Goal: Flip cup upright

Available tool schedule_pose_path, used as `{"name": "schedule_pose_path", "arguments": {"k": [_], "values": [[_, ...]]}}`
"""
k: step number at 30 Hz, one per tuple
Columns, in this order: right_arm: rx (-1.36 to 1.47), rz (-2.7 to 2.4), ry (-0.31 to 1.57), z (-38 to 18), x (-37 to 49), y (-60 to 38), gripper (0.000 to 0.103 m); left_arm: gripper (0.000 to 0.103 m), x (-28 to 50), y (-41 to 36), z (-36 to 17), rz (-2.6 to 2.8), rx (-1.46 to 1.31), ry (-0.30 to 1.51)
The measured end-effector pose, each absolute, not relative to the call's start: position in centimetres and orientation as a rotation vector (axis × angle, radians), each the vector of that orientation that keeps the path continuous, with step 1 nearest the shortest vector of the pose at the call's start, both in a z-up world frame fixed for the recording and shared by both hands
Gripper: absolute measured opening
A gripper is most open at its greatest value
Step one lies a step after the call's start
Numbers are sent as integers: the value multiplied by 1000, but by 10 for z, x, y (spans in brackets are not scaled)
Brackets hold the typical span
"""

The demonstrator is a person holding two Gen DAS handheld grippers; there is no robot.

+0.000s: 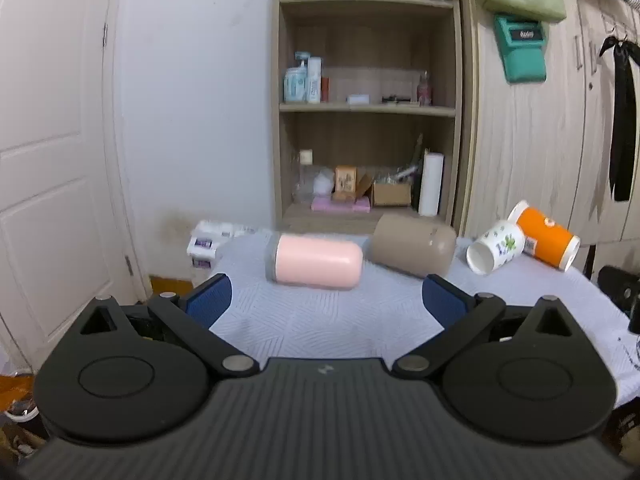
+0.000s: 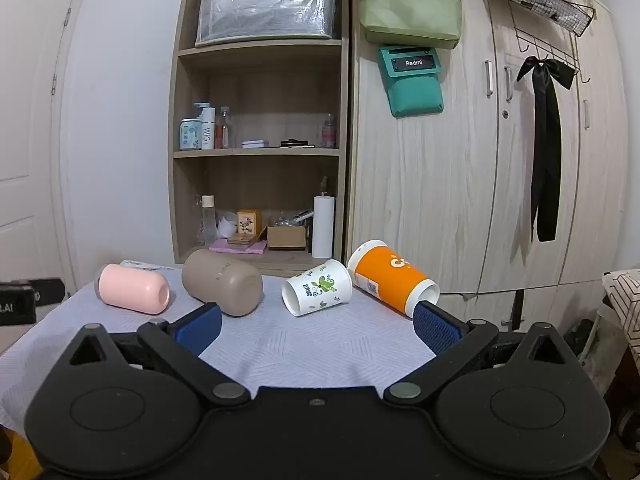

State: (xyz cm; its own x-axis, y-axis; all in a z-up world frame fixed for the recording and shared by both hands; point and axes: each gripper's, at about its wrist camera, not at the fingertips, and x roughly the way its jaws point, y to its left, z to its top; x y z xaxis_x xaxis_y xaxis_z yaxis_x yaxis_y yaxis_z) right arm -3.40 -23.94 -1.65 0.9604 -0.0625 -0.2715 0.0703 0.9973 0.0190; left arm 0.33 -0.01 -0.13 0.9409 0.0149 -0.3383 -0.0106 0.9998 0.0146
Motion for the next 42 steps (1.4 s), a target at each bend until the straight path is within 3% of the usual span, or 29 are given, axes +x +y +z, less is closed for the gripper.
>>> {"name": "schedule_pose_path", "arguments": {"k": [42], "values": [[12, -94, 314, -18, -36, -236, 103, 103, 2, 1, -8, 4, 40, 370]]}}
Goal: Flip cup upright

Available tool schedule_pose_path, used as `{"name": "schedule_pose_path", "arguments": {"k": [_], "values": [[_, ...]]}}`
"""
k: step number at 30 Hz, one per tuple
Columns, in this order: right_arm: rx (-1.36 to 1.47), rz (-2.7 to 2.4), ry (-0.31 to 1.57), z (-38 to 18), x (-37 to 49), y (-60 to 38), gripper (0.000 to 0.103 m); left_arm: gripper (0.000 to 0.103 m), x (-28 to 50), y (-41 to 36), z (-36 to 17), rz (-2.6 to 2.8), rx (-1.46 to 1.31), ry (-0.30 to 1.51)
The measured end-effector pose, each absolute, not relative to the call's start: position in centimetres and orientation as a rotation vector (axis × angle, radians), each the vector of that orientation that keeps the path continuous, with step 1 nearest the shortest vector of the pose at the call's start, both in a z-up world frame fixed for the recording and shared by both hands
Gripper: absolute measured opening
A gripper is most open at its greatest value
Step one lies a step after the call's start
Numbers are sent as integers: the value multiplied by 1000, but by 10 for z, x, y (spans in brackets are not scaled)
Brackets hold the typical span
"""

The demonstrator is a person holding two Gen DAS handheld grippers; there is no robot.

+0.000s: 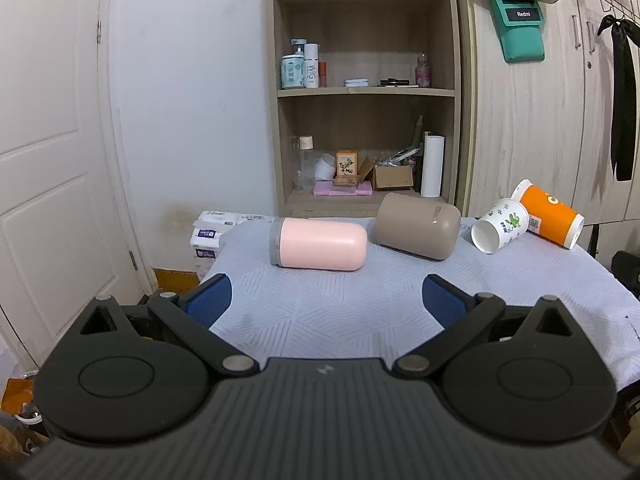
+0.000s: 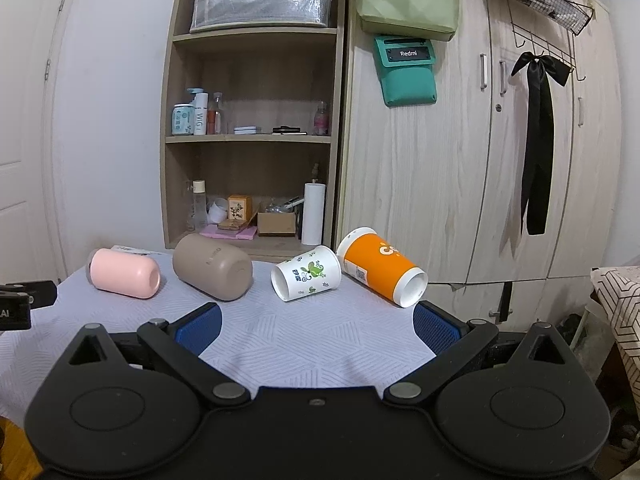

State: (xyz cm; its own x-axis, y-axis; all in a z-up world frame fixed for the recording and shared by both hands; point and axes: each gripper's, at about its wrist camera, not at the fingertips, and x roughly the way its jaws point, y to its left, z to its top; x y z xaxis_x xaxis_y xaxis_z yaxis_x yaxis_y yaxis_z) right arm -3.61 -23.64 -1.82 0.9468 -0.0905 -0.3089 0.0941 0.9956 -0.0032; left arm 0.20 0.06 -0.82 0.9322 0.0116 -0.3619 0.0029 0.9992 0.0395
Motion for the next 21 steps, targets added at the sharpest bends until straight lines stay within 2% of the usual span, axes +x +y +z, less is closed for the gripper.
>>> {"name": "schedule_pose_path", "arguments": {"k": [21], "values": [[3, -106, 332, -21, -35, -235, 103, 103, 3, 4, -9, 1, 22, 390]]}}
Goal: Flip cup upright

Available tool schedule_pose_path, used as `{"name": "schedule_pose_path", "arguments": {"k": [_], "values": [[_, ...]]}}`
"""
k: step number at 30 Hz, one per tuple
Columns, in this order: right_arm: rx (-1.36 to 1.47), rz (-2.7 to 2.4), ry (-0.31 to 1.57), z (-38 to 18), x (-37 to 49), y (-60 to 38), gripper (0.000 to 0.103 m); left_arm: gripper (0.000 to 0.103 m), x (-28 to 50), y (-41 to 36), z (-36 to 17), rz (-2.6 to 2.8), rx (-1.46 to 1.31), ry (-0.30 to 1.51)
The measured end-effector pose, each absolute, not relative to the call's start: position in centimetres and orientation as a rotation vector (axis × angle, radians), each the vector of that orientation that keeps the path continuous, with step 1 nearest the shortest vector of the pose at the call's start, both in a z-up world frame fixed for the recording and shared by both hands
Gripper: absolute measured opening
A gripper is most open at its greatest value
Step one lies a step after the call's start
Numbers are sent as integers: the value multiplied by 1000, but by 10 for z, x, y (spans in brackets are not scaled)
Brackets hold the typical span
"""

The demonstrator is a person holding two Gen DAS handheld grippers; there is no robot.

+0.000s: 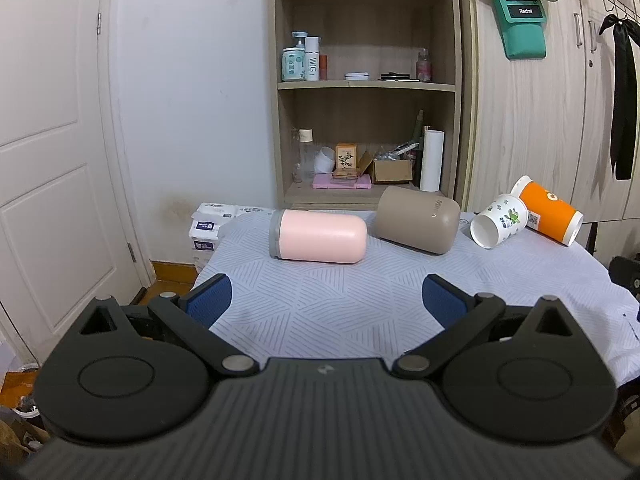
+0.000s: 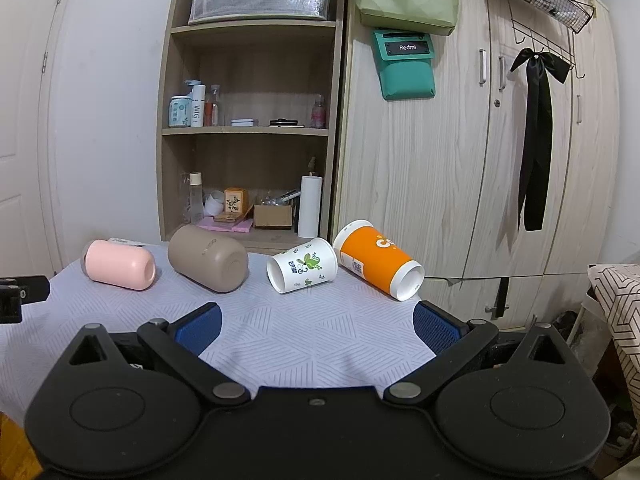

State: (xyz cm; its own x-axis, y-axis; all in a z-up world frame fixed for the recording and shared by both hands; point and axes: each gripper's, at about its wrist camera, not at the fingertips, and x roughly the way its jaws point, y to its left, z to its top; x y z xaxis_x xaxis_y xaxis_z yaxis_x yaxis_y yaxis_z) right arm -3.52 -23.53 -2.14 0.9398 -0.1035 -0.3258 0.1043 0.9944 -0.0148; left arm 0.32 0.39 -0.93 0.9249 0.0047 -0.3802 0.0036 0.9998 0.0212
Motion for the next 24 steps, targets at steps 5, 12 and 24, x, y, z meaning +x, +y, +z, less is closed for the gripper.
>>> {"name": "schedule_pose_path", "arguments": {"k": [5, 12, 24], "values": [[3, -107, 333, -21, -35, -236, 103, 103, 1, 4, -10, -2, 25, 391], [-4, -114, 341, -23, -35, -237, 103, 103, 2, 3, -10, -2, 25, 392], [-3, -116, 375, -28, -26, -240, 103, 103, 6, 3, -11, -43, 6, 436]]}}
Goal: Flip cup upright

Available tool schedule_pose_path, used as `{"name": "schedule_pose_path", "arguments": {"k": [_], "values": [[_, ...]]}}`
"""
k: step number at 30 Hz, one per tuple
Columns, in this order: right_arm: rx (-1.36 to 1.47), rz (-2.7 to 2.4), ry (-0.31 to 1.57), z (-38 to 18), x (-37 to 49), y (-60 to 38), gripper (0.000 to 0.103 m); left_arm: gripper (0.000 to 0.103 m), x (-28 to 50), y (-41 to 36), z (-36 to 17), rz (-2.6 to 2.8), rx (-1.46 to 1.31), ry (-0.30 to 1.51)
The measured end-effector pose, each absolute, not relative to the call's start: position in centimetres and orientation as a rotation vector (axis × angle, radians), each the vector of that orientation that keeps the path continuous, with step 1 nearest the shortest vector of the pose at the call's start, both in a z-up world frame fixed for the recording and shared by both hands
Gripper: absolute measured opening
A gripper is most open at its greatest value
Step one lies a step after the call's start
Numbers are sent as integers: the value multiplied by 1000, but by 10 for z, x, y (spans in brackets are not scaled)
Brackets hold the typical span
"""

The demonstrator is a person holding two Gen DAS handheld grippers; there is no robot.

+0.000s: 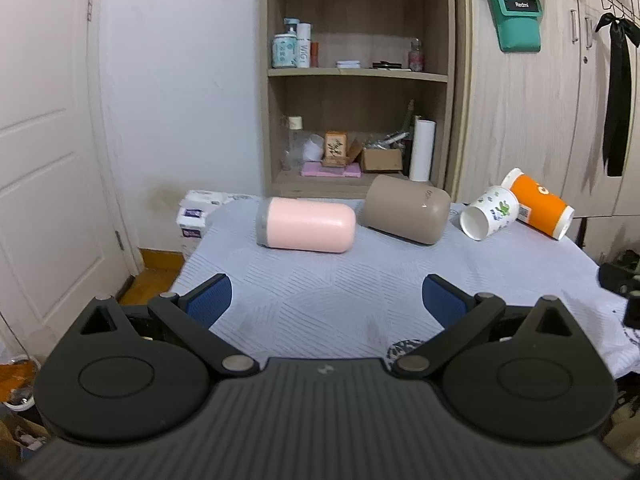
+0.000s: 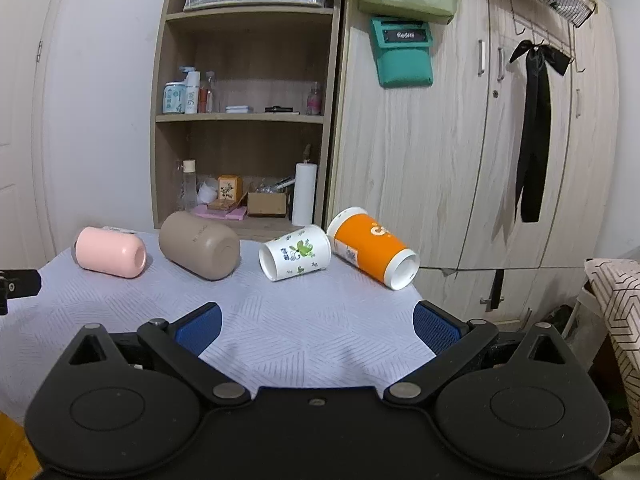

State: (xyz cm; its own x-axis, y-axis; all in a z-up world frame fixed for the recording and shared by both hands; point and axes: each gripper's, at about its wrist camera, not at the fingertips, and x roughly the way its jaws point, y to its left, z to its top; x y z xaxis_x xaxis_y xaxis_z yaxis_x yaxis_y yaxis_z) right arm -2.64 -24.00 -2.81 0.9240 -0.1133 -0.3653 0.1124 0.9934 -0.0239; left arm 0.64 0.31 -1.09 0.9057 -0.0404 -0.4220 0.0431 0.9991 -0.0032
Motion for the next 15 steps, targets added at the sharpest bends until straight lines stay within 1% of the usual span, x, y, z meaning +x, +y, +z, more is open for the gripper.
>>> {"name": "schedule_pose_path", "arguments": {"k": [8, 15], "values": [[55, -55, 447, -43, -1, -252, 103, 103, 34, -9, -13, -105, 13, 505], [175, 97, 529, -46, 31, -281, 103, 103, 79, -32, 12, -226, 40, 563]]}}
